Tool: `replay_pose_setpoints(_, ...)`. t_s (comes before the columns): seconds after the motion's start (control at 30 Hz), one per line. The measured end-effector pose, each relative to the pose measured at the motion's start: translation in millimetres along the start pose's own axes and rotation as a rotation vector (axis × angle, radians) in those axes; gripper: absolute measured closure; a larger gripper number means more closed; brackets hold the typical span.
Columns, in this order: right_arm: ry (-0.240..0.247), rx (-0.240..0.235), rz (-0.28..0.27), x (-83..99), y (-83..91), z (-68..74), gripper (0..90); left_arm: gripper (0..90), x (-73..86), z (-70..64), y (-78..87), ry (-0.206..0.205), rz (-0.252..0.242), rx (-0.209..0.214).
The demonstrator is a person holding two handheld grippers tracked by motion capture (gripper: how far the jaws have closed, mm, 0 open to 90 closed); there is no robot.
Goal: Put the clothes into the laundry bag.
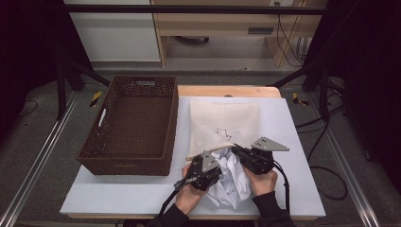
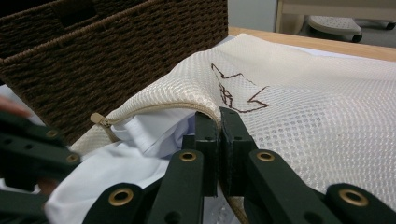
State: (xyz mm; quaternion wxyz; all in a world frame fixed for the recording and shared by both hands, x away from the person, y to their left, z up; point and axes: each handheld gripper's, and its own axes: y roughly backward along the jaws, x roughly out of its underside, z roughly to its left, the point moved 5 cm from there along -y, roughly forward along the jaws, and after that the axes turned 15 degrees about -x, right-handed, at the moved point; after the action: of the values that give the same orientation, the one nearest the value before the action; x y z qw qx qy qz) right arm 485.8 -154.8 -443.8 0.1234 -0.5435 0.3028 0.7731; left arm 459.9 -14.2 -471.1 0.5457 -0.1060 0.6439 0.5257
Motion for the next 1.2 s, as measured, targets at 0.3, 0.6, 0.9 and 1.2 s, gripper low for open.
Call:
replay_pose_setpoints(0.3,0.011,-0.005,-0.006,-2.2,1.4,2.0,87.3,79.4,-5.3,11.6,-37.1,0.012,0.035,-0.030)
replay_pose_setpoints(0.6,0.010,-0.005,0.009,-1.0,0.0,1.8,87.2,70.4,1.2,14.7,-41.0,0.014,-0.006,-0.016)
replay_pose_setpoints(0.9,0.001,-0.007,-0.002,-1.9,3.2,-0.6,87.2,37.6,-2.8,8.3,14.3,0.019,-0.031,0.062)
replay_pose_setpoints(1.2,0.001,-0.005,-0.001,-1.6,2.9,-0.5,87.1,28.7,30.5,0.5,26.6,-0.009,0.044,0.005)
